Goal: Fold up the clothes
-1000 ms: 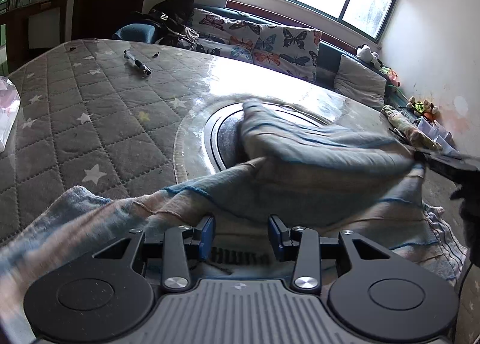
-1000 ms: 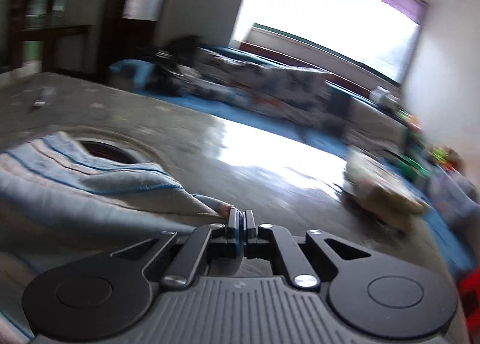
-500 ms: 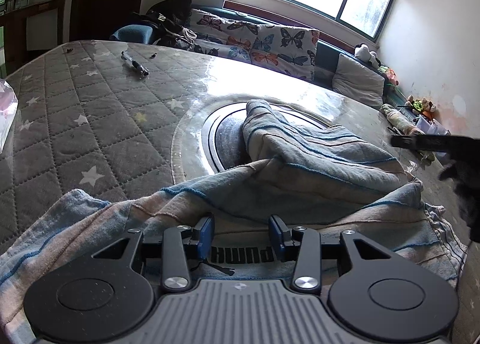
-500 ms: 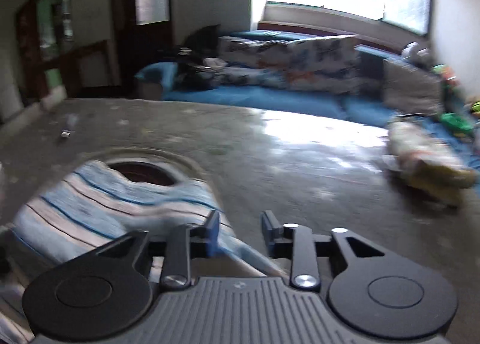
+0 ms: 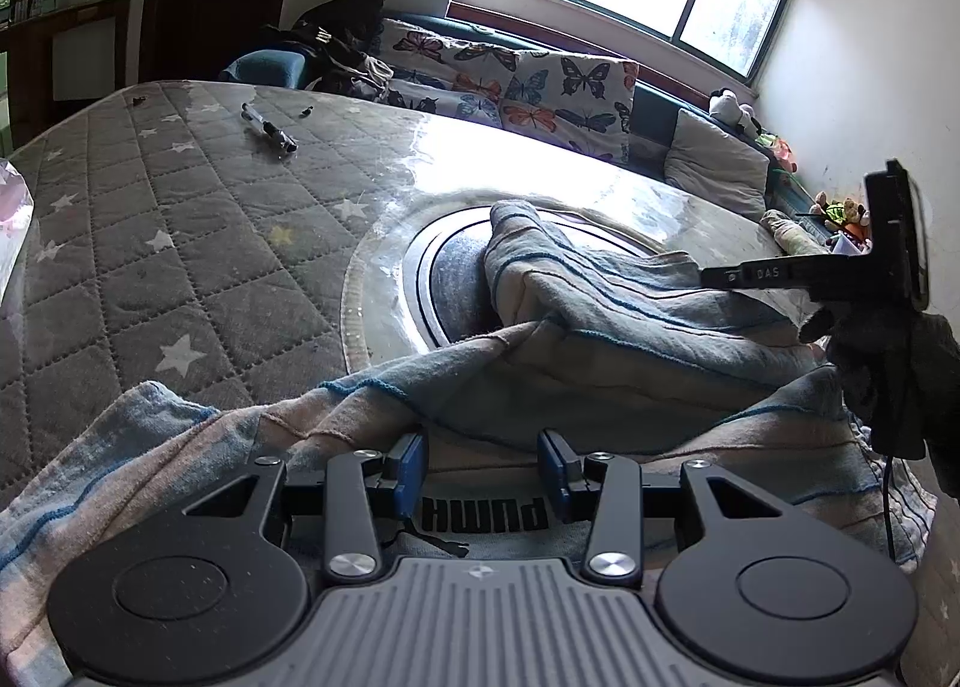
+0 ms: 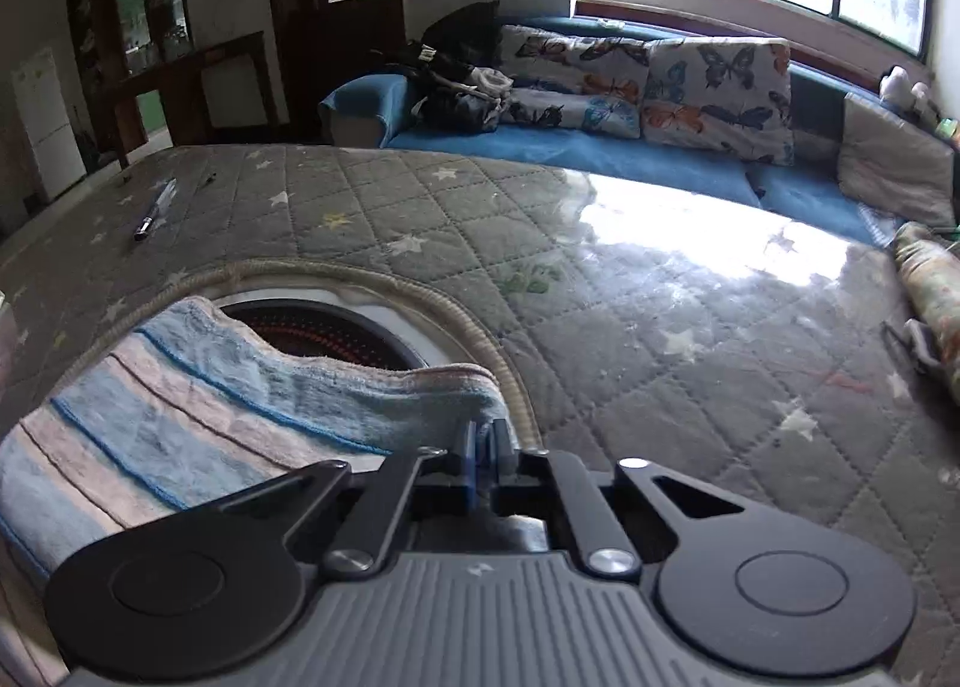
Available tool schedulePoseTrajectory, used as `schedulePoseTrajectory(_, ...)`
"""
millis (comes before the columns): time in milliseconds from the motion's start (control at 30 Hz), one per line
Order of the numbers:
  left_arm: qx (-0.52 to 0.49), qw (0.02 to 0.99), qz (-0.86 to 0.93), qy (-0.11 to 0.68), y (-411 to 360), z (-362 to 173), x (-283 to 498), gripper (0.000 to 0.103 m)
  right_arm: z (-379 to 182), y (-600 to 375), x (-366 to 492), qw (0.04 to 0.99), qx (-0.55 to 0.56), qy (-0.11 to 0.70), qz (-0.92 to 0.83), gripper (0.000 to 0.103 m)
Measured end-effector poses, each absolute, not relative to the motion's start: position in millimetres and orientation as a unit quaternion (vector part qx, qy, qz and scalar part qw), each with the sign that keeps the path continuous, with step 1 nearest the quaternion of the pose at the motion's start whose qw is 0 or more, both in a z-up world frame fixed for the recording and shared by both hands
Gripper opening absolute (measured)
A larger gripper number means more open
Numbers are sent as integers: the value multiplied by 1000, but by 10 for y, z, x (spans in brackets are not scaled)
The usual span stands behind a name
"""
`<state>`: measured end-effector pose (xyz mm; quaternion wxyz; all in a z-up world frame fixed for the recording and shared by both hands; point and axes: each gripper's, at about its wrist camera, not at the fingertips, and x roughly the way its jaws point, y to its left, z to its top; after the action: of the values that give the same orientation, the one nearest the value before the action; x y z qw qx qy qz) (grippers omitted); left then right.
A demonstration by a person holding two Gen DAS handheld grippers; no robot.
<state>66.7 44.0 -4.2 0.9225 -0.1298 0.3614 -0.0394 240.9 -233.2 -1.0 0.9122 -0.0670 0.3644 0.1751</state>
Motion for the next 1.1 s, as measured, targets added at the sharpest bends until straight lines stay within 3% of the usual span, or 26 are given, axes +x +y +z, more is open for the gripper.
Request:
schedulePoseTrajectory(433,-134,923,-41,359,456,-54,687,45,254,-2698,2026,943,-71,318,67,0)
schedulePoseTrajectory(567,-128,923,-40,360,431,-50,697,47,259,-2689,2124,936,-42,331,111,10)
schedulePoseTrajectory(667,-130,924,-42,358,432,-23,693,47,248,-2596,2312,927,-21,345,143,32)
schedulePoseTrajectory(833,-125,928,-51,349,408,84,681,47,237,-2585,2250,933,-17,330,145,32)
schedulePoseTrajectory(867,-125,930,-54,342,401,129,687,47,238,-2587,2228,934,-17,326,144,29)
schedulePoseTrajectory(967,-125,936,-59,324,361,267,768,47,240,-2595,2162,938,-16,314,144,6)
schedulePoseTrajectory(1100,-136,936,-57,319,322,343,1017,48,242,-2604,2074,944,-15,298,143,3)
